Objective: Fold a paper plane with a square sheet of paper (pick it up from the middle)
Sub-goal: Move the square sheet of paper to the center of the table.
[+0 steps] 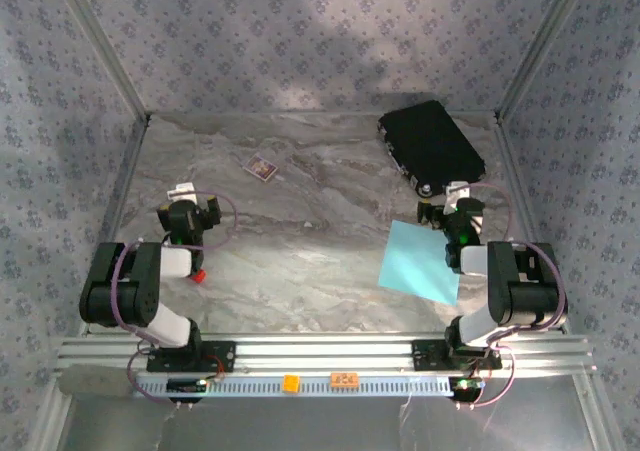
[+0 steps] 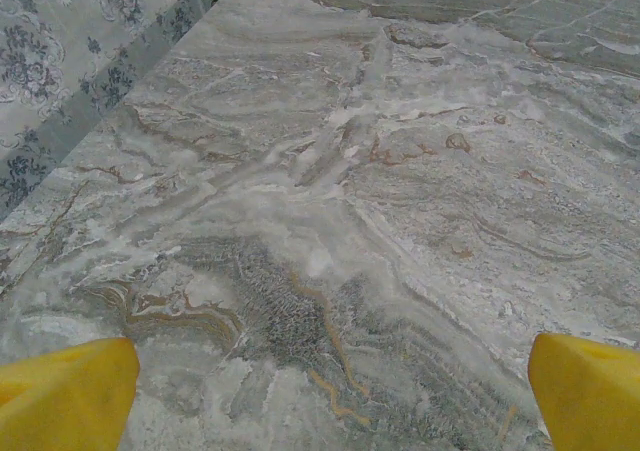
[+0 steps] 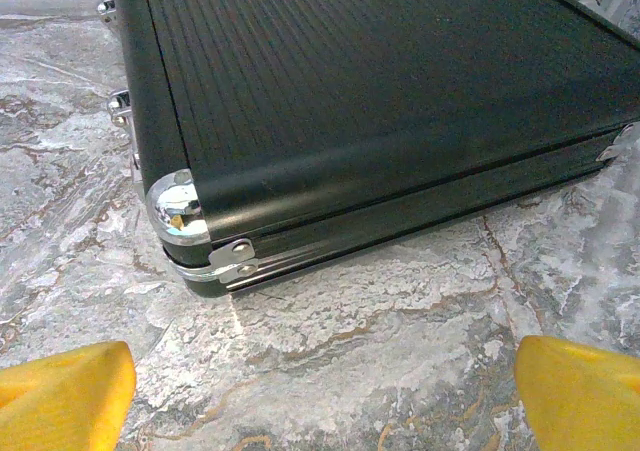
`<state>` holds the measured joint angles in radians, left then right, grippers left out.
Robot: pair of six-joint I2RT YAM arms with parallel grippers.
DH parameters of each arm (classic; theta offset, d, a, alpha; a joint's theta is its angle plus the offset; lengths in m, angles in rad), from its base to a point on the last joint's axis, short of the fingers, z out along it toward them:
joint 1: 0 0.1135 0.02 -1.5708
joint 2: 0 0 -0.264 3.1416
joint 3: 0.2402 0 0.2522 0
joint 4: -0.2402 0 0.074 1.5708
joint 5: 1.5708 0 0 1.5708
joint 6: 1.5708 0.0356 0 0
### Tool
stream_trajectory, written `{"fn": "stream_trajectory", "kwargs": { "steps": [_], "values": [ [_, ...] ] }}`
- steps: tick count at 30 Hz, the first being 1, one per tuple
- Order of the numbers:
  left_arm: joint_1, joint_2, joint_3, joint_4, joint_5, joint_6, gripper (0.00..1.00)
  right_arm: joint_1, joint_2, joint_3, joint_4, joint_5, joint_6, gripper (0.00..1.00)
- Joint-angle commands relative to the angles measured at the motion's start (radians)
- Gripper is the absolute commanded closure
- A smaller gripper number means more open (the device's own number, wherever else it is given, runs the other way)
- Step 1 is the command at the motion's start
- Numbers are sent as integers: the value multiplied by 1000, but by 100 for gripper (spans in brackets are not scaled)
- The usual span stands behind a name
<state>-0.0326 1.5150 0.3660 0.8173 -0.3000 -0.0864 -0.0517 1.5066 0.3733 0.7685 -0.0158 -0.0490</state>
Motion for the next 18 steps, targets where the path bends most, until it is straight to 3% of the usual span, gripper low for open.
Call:
{"fn": "stream_trajectory", "kwargs": {
  "steps": [1,18],
  "values": [
    [6,15,24,38,-8,11,0,6,14,22,26,-12,12,1],
    [8,16,25,38,-6,11,0,-7,15,21,29,-34,20,1]
  ]
}}
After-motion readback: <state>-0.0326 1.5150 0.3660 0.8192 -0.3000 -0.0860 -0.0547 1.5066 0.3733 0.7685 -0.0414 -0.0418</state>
